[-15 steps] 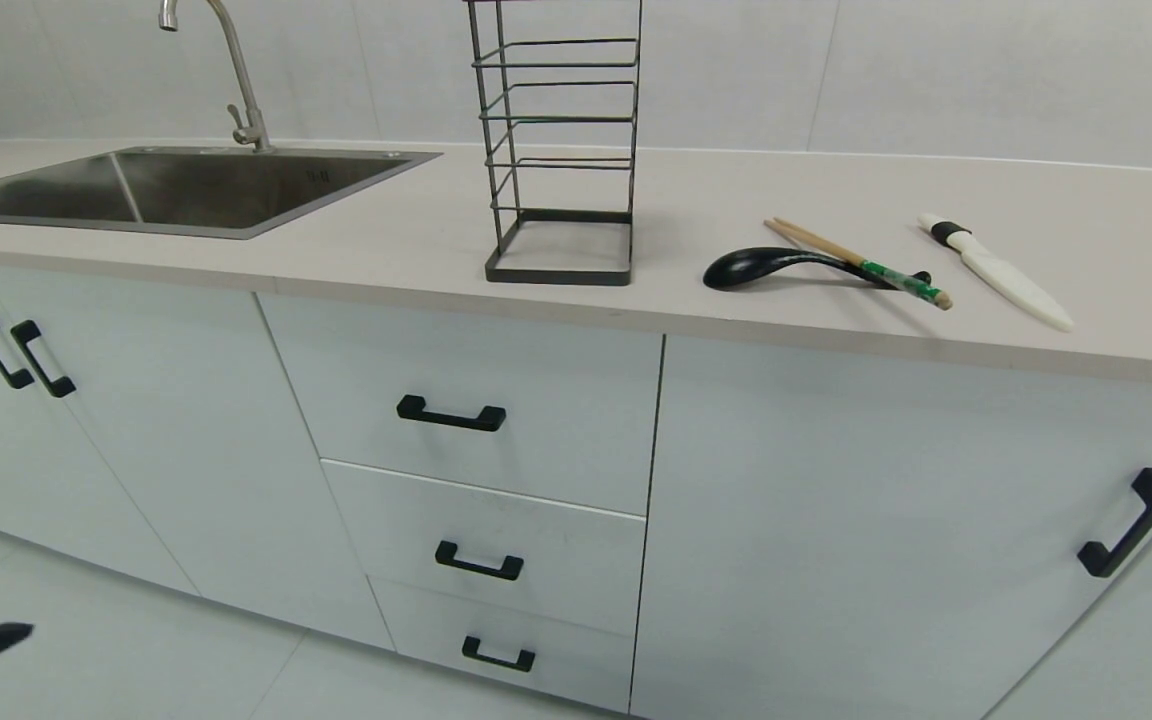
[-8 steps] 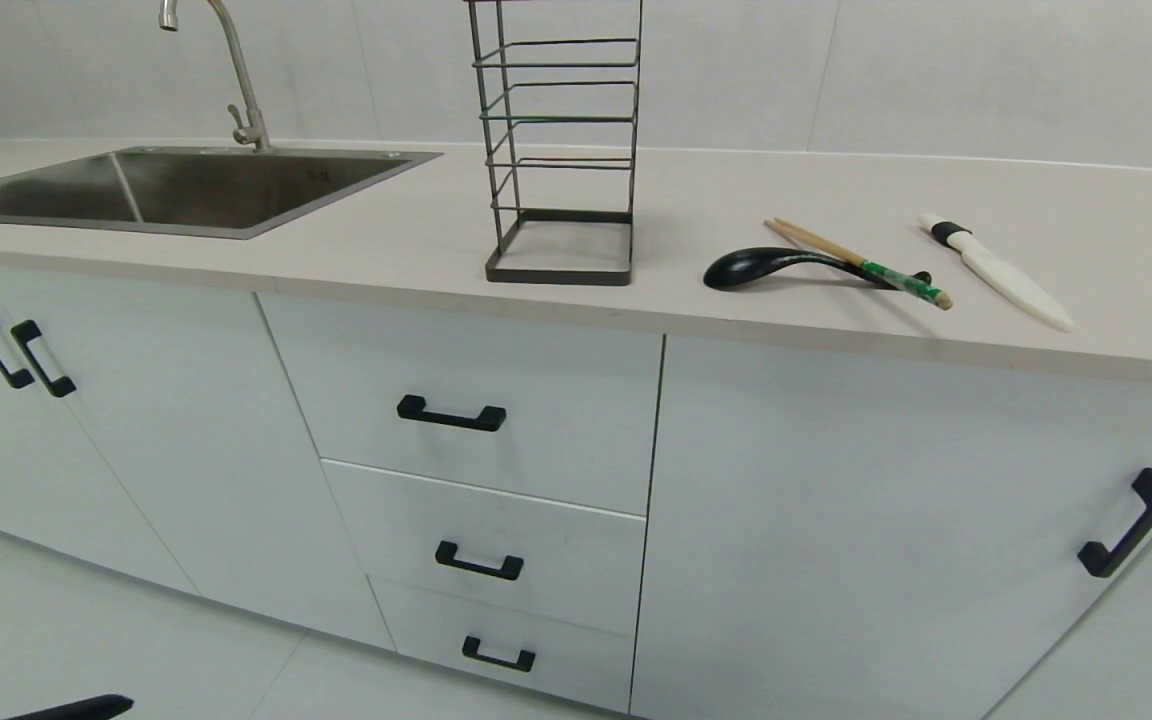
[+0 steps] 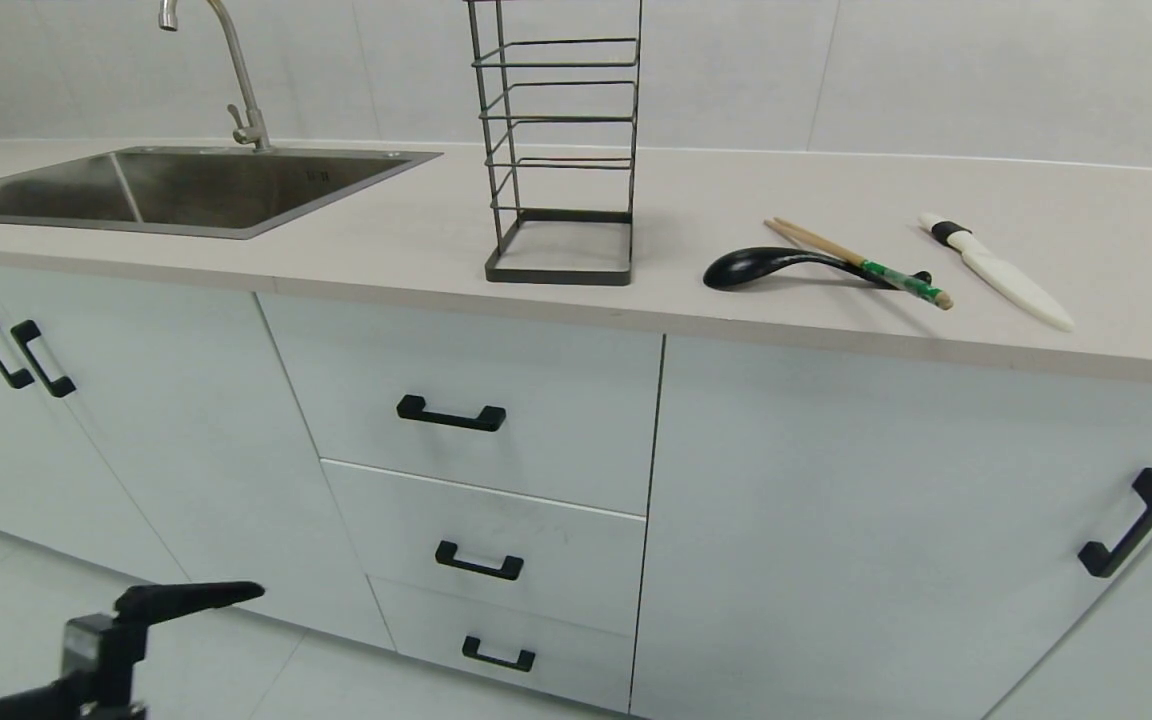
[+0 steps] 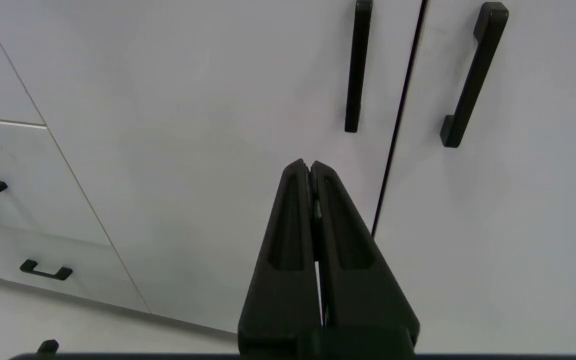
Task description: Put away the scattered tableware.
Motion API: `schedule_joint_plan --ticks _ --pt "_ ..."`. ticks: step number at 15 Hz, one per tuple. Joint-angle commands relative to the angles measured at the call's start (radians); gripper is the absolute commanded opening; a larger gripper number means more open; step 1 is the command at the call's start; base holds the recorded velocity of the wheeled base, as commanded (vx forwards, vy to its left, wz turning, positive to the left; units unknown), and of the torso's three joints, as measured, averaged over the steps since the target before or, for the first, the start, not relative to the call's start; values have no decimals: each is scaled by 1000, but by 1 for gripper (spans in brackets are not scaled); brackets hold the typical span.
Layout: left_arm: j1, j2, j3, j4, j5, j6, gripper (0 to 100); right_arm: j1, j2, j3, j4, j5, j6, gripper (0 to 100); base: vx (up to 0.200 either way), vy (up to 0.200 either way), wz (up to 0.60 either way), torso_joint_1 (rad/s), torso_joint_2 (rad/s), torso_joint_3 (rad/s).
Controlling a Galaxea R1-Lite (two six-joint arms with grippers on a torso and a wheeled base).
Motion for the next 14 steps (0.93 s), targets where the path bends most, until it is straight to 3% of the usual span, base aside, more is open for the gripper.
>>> schedule_joint_plan --ticks 1,2,3,4,6,9,14 --pt "-148 379 -25 -210 16 -14 100 0 1 0 0 0 0 0 0 0 0 0 0 0" --pt "-148 385 -25 -212 16 -17 100 0 1 0 0 0 0 0 0 0 0 0 0 0" --pt "-148 408 -20 -213 16 -99 100 0 1 0 0 0 0 0 0 0 0 0 0 0" --pt "-148 404 -19 -213 19 -146 100 0 1 0 0 0 0 0 0 0 0 0 0 0" --pt "-145 405 -19 -218 31 -192 100 0 1 0 0 0 0 0 0 0 0 0 0 0" --pt "-133 433 -20 -229 32 -200 100 0 1 0 0 0 0 0 0 0 0 0 0 0" --pt "-130 589 -17 -387 45 -180 100 0 1 0 0 0 0 0 0 0 0 0 0 0"
